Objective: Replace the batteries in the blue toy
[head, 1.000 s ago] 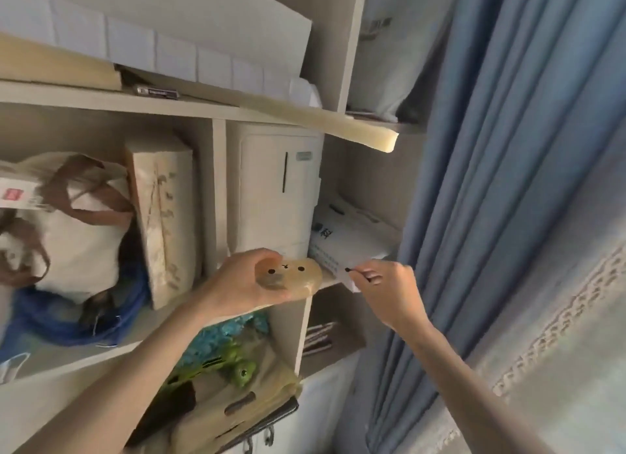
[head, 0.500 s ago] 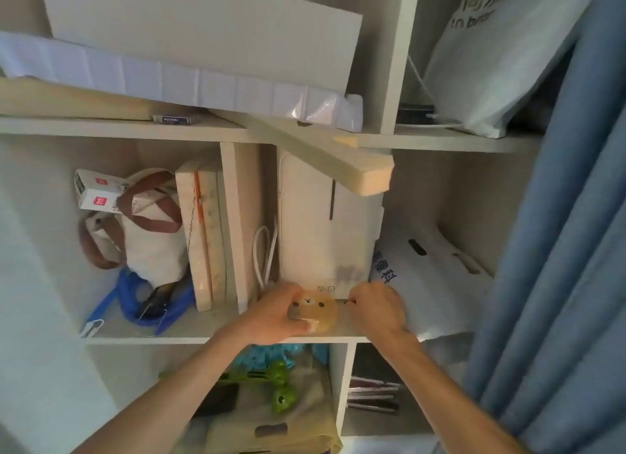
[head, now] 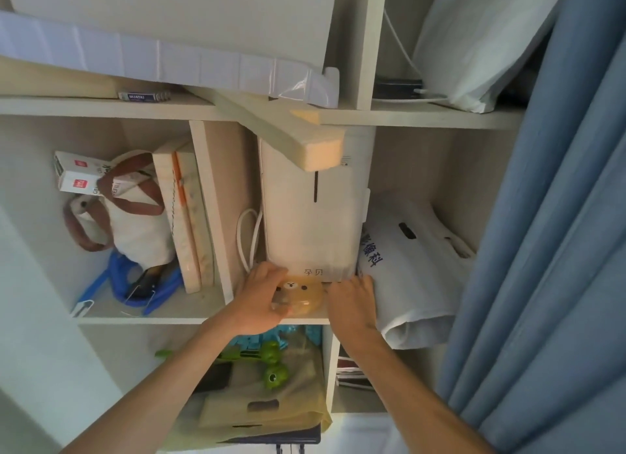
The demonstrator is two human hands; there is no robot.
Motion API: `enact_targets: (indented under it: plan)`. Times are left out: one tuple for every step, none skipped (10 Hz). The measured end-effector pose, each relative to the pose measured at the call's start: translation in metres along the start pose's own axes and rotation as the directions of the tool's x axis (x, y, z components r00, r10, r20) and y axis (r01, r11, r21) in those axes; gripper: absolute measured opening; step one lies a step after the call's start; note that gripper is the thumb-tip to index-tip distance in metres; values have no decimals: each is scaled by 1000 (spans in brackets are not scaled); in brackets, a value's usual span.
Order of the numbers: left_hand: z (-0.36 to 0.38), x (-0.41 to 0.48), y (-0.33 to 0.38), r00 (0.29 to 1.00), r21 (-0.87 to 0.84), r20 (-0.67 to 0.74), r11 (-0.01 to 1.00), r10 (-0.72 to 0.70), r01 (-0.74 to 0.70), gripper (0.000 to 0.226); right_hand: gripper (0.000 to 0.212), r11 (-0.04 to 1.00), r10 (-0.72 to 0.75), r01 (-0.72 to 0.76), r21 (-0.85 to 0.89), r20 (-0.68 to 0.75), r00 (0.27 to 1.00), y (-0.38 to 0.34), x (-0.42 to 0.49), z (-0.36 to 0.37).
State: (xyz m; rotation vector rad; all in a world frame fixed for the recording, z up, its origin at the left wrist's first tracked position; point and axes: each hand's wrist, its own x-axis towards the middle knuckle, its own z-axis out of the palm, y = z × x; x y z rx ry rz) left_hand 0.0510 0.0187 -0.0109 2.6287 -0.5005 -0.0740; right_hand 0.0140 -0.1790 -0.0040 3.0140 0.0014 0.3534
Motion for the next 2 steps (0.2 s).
enact_targets:
  plan:
    - [-11,-16,4,1000,-134,-18,991,21,-23,78,19,992,-4,20,121,-135,991,9,-6,-9]
    - [-24,-35,10,996,-207,-75,976,57,-72,73,21,930,33,46,365,-207,978,23,-9,-24]
